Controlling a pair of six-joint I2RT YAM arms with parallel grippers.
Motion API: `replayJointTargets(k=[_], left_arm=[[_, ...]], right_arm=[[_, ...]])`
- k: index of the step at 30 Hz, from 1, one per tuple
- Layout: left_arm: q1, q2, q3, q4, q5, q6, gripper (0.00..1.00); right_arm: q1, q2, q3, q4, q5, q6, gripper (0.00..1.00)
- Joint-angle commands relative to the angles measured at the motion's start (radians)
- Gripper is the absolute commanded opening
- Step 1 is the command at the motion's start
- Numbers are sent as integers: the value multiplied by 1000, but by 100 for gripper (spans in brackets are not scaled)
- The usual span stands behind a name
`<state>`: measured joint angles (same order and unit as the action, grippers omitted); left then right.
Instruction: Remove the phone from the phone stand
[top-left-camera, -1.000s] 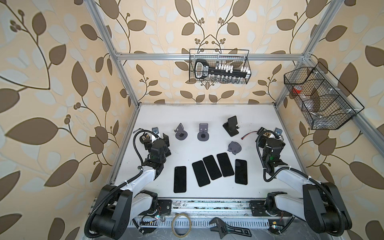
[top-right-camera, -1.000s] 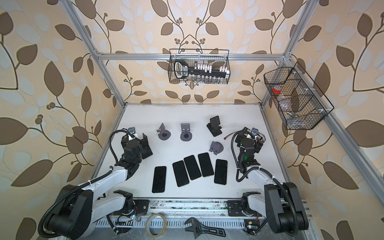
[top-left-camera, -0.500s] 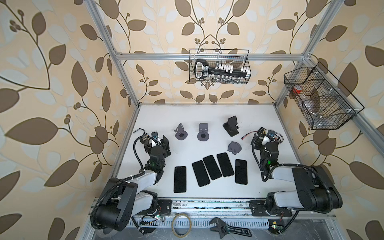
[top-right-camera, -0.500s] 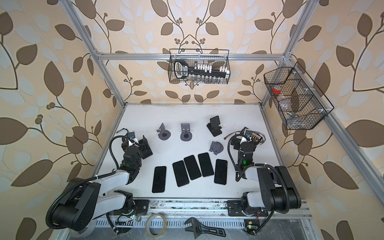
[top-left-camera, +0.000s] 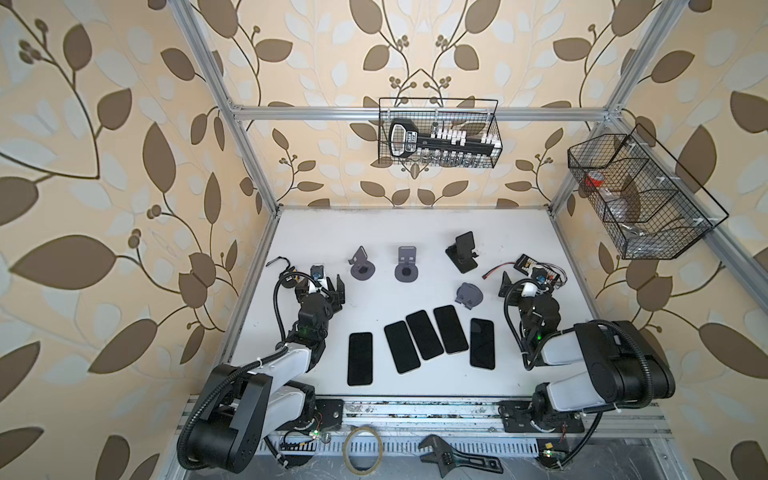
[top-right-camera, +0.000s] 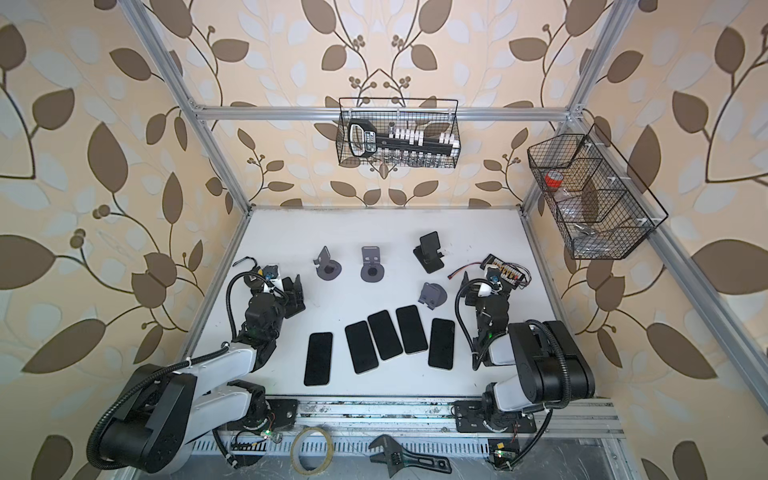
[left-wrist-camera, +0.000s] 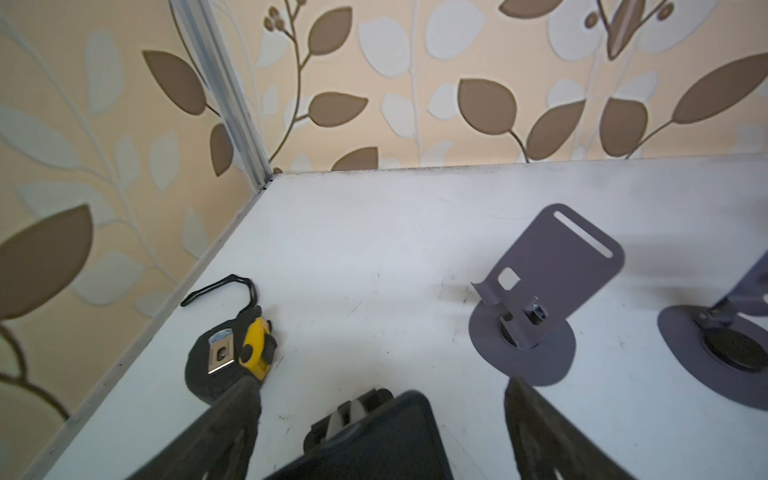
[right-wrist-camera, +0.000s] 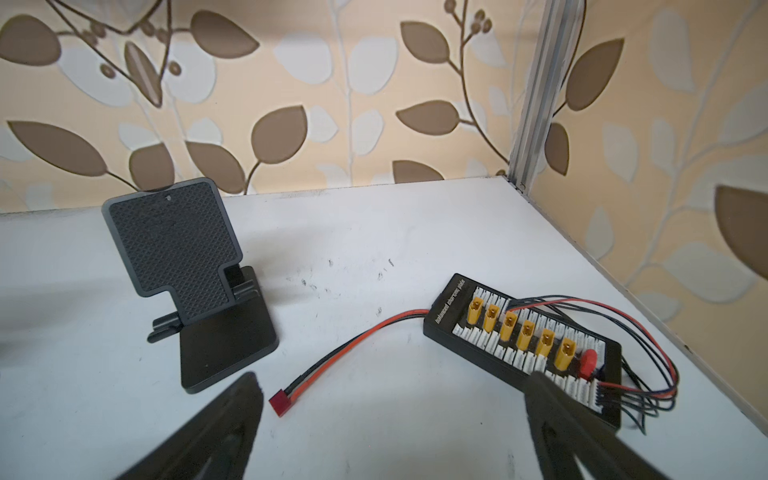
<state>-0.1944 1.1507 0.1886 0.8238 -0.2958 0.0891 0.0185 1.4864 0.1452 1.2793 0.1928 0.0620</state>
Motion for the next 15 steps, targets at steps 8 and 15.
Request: replayJointTargets(k=[8, 15], left_arm=[[10, 61, -54, 137, 131, 45, 92], [10, 202, -39, 245, 134, 45, 93]], right_arm=[[-12, 0, -21, 53, -61, -4, 99], [-21, 1, -8, 29, -50, 9, 99]])
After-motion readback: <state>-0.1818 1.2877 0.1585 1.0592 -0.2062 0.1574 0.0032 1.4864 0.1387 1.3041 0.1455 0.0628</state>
